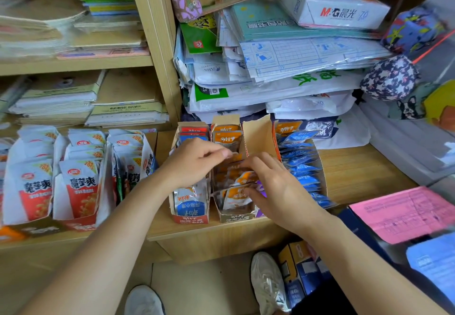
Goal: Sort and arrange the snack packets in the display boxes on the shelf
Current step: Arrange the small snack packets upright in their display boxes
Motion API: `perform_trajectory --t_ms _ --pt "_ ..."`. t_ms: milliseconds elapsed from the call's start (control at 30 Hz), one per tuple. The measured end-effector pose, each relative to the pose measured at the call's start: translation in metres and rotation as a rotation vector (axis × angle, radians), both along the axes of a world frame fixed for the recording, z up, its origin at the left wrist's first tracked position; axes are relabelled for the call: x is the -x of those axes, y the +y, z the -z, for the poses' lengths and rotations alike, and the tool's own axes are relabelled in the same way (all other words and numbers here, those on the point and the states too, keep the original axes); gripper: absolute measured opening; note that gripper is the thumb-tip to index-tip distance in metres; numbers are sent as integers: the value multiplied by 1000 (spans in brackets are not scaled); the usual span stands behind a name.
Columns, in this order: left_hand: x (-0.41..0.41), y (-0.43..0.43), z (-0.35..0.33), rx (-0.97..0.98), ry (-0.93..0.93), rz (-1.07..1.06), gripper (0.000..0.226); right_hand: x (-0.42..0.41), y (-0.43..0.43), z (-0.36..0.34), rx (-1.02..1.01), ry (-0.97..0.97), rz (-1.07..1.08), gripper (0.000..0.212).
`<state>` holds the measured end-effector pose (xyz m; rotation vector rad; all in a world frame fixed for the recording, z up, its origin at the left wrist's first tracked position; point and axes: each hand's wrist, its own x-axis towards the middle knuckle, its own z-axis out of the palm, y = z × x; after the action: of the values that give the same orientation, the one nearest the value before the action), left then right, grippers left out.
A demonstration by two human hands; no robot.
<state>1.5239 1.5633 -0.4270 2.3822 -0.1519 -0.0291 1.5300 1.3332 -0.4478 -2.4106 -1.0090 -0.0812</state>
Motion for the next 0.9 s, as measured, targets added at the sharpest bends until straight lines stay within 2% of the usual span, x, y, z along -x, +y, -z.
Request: perform_trajectory --t_ms 100,167,333,400,467,533,567,700,900 --pt "-3 4 -5 45 20 -12 24 -3 0 4 12 30 -34 76" --pt "-7 3 -5 18 79 14 24 -6 0 6 -5 91 -53 86" --pt "-16 5 -13 121 290 114 32 -17 -2 3 -11 151 -60 100" --pt "-16 3 -15 122 284 120 34 -13 -5 3 37 108 -121 91" --pt "-21 0 -10 -16 75 -21 30 -7 -9 6 63 69 -139 73" --pt "-23 -4 -2 -322 -137 -108 30 0 -11 10 82 39 -137 61" --pt "-23 -9 2 -456 -181 -101 31 2 -11 11 92 27 -142 57" --pt "-28 -21 21 -732 -149 -40 29 6 -13 14 127 35 -159 50" --pt "-39 -31 25 -850 -27 -99 28 9 -15 8 120 64 -148 46"
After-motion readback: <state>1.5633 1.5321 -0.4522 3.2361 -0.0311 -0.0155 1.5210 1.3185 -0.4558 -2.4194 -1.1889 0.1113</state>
